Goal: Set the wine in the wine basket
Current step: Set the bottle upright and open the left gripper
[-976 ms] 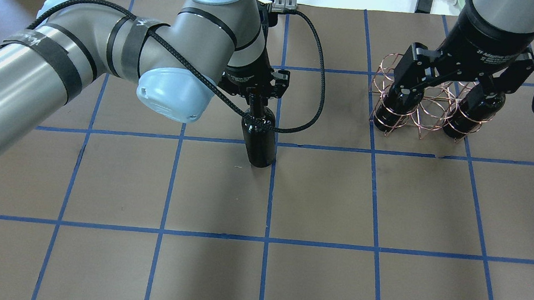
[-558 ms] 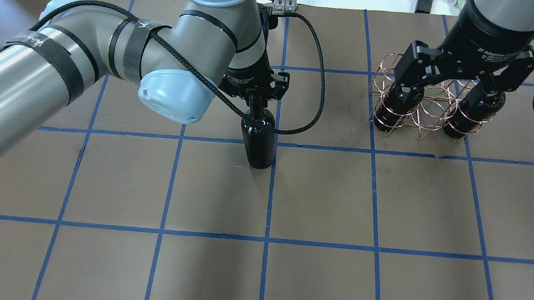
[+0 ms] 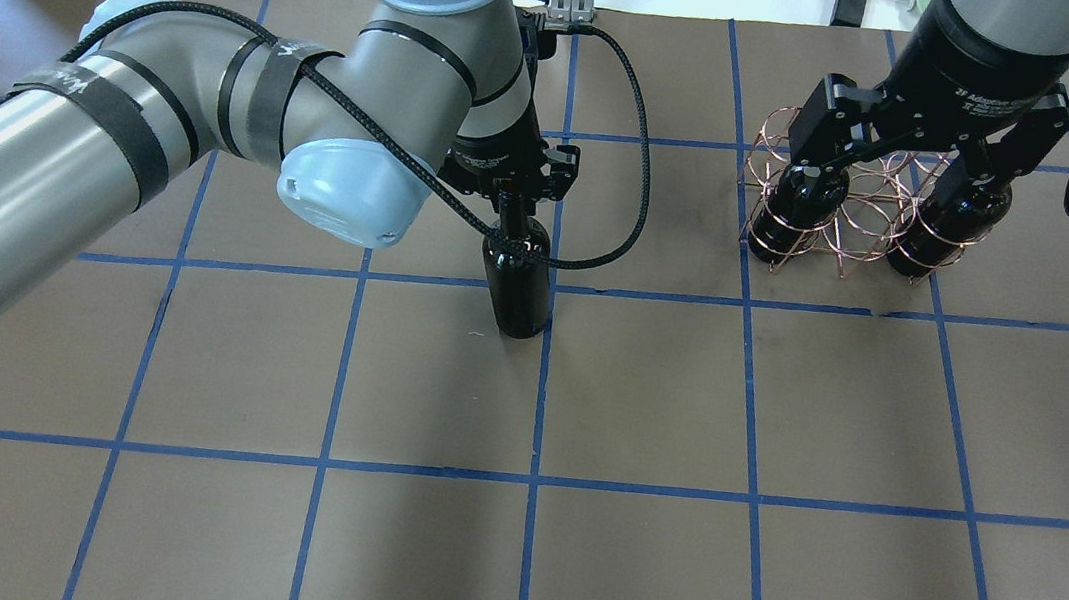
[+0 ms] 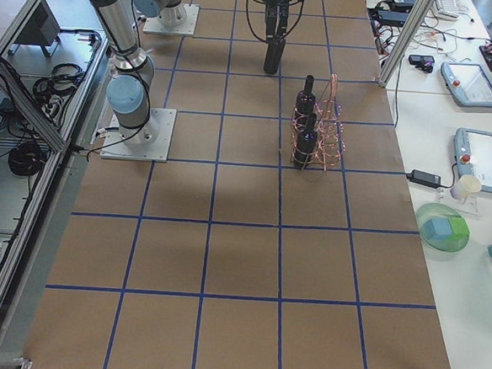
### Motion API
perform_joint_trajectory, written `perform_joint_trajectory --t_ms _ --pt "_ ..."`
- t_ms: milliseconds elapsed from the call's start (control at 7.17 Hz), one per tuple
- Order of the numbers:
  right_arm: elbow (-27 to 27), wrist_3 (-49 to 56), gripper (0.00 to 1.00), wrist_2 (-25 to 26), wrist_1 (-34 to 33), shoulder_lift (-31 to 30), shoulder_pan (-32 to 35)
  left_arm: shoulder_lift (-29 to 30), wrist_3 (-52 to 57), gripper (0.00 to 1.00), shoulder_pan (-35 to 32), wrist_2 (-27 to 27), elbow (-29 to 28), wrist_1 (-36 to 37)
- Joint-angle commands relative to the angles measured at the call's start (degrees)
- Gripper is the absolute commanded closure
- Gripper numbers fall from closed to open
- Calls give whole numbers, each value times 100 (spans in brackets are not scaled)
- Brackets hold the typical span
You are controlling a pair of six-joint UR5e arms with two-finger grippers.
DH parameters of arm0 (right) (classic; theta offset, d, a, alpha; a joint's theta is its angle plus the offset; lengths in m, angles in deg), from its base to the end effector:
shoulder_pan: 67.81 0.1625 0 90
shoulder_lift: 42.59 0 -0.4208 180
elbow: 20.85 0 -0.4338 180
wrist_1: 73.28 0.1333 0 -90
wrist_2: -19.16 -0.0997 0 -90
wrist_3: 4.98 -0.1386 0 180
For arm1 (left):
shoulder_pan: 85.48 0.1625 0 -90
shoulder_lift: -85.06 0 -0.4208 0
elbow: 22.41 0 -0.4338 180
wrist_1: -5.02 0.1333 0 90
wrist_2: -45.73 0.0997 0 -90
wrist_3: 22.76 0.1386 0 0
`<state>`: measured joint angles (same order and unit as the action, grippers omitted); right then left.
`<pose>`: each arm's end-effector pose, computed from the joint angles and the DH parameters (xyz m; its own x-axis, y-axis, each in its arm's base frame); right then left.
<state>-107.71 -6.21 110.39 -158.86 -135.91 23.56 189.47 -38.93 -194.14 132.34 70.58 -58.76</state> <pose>0.1425 -0.5080 0.4965 -0.9998 -0.0017 0.0207 -0.0024 0.9993 -0.0360 -0.3383 -0.5596 0.3189 -0.9936 0.0543 0.0988 0.0411 0.9905 -0.1310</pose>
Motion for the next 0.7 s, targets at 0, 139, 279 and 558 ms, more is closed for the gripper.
perform_joint_trajectory --t_ms 0,139,279,558 --pt "3 -9 0 -8 -28 6 4 -26 -9 33 -15 14 0 -21" --pt "3 -35 0 -17 -19 -11 4 -26 -9 17 -24 14 0 -38" --pt "3 -79 0 -25 -19 -11 4 -52 -26 0 -24 14 0 -64" --pt "3 -314 0 -26 -220 58 248 -175 -27 0 -15 5 -105 -405"
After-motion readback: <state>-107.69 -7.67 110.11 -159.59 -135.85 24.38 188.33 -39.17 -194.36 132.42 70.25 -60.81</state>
